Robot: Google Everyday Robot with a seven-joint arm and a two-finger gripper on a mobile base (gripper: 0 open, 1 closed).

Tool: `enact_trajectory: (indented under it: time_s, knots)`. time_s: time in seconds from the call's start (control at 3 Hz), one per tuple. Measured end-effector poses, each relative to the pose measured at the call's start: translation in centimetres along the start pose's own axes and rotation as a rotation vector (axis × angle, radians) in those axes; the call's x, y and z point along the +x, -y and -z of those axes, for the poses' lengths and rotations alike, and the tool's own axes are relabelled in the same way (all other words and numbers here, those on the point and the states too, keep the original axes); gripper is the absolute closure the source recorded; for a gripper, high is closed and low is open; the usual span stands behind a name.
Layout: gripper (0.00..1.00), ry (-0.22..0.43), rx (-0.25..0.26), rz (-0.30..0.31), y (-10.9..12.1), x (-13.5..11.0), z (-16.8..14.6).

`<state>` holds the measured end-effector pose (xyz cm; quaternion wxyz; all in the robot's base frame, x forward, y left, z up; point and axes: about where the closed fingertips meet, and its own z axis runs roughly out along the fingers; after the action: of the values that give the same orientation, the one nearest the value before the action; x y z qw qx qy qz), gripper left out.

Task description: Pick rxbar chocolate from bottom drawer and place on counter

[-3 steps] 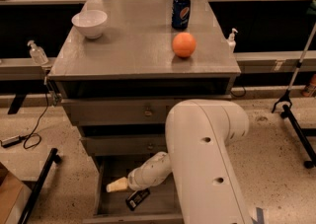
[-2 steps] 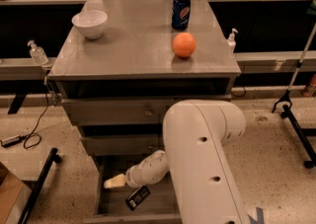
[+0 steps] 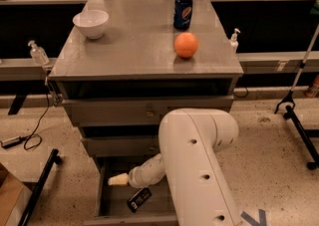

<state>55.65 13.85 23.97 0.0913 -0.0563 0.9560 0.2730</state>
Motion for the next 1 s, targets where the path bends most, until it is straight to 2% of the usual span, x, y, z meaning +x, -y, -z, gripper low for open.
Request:
enact_trajectory:
  time_s: [0.67,1.0]
  knots:
    - [0.0,-0.027,0.111,-0.234,4.6,0.3,-4.0]
    - [0.0,-0.05,0.165,-0.328,6.6,1.0,-5.7]
